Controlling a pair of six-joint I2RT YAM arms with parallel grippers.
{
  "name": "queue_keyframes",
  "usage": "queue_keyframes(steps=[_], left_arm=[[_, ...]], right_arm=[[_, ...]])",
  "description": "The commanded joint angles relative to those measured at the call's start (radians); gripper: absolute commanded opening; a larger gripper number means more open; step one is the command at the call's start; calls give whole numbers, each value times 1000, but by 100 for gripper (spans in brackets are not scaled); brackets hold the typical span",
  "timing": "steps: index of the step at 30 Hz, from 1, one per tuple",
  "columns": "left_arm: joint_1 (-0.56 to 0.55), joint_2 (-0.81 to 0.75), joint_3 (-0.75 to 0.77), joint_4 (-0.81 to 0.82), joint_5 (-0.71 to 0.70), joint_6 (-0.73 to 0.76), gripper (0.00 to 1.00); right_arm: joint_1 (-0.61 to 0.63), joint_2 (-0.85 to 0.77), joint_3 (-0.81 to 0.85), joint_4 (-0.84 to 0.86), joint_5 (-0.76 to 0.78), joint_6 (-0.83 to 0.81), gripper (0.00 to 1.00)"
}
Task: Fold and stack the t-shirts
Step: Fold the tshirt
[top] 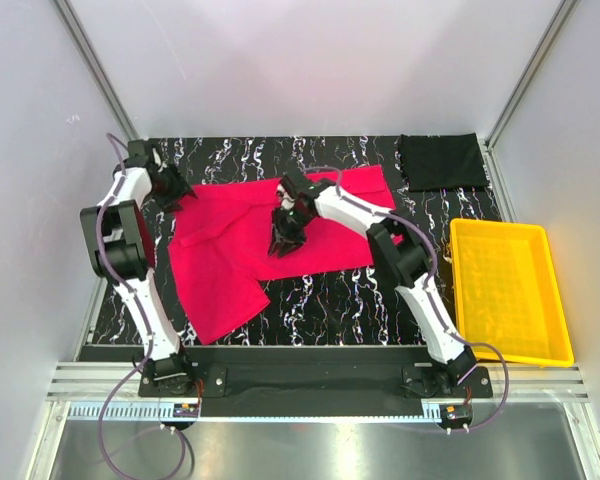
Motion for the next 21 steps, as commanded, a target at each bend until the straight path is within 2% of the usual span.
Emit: queue_keyframes(steps=[1, 3, 4, 6, 8, 10, 17, 21], left_arm=[[-83, -269, -116, -6, -99, 40, 61], [-132, -331, -202, 29, -99, 21, 61], [-149, -392, -248, 45, -92, 10, 62], [-204, -440, -374, 94, -72, 4, 63], [-232, -475, -466, 126, -41, 20, 66], [-259, -478, -523, 230, 1, 48, 67], [-284, -291, -408, 220, -94, 214, 72], [-288, -233, -359, 201, -179, 221, 60]], right_arm=[[-83, -165, -43, -4, -1, -33, 43], [-105, -187, -73, 23, -9, -76, 46], [-109, -192, -73, 39, -22, -83, 51], [-111, -180, -35, 65, -55, -75, 55], [-111, -152, -4, 80, -78, -45, 56], [-111, -146, 25, 88, -78, -29, 56], [-112, -187, -47, 166, -65, 11, 56], [-112, -201, -123, 238, -82, 61, 56]])
